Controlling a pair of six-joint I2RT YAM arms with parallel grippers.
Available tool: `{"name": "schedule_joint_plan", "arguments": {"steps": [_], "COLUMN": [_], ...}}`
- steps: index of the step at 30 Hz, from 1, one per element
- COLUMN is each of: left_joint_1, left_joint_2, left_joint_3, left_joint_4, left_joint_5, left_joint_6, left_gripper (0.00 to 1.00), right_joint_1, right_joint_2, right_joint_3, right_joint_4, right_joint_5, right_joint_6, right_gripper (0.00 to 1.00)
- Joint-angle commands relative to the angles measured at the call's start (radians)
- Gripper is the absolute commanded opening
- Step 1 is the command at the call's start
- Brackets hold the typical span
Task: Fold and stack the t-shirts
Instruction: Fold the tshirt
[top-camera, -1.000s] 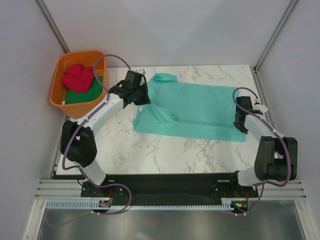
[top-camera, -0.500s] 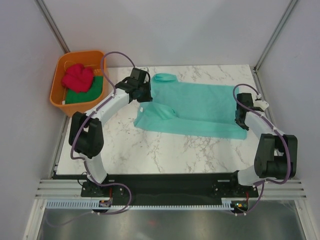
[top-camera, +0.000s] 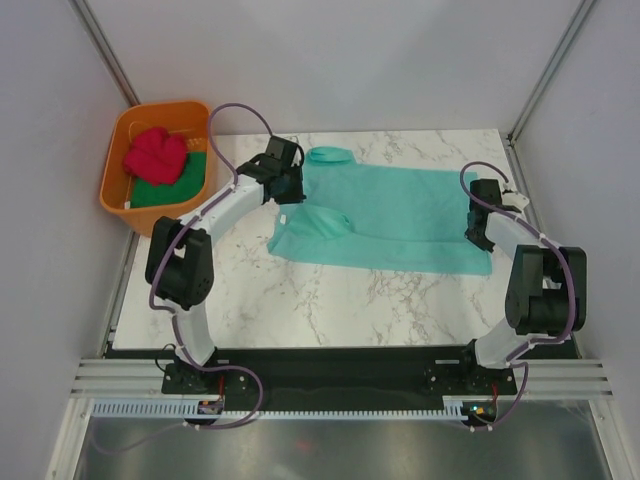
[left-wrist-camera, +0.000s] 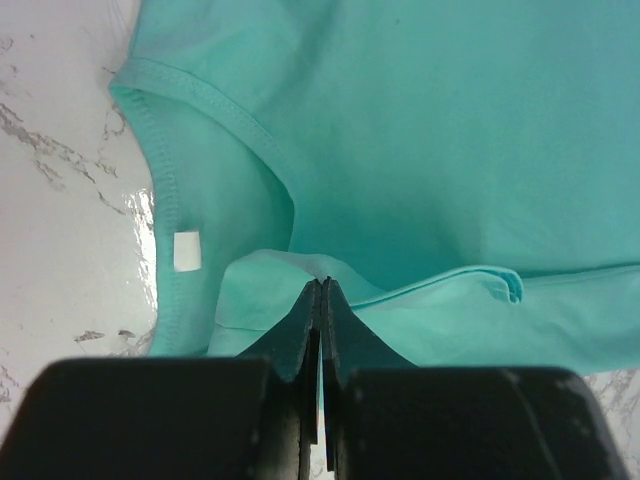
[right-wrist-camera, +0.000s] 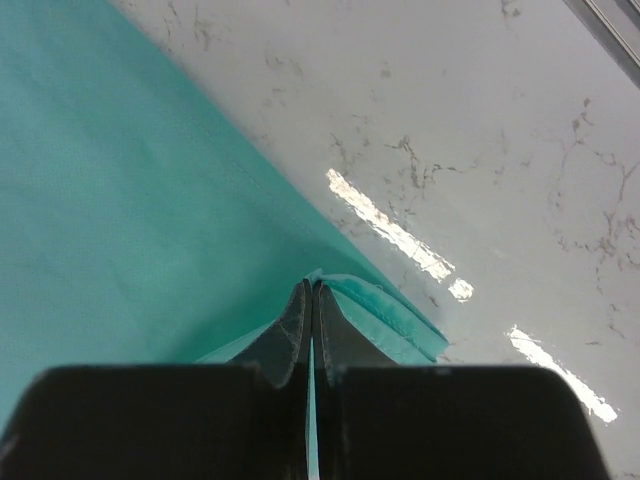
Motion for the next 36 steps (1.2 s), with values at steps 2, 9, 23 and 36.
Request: {"name": "schedule_joint_plan", "arguments": {"steps": [2, 9, 23, 36], "left_joint_1": [0.0, 0.0, 0.0, 0.0], "left_joint_2": [0.043, 0.063, 0.103, -0.049], "left_joint_3": [0.054, 0.076, 0.096, 0.081], "left_joint_4": [0.019, 0.018, 0.004, -0.088], "left_joint_5": [-0.028, -0.077, -0.12, -0.225], "left_joint_6": [0.038, 0.035, 0.034, -0.014], "left_gripper": [0.02, 0.02, 0.02, 0.34], "right_joint_1": [-0.004, -0.006, -0.006, -0.004], "right_joint_2": [0.038, 0.061, 0.044, -0.092], "right_joint_3": [0.044, 0.046, 0.029, 0.087], "right_joint_4": [0.037, 0.036, 0.068, -0.131], "right_joint_5": [0.005, 0.068, 0.074, 0.045], "right_joint_6": [-0.022, -0.014, 0.009, 0.073], "right_gripper": [0.0, 0.0, 0.0, 0.45]}}
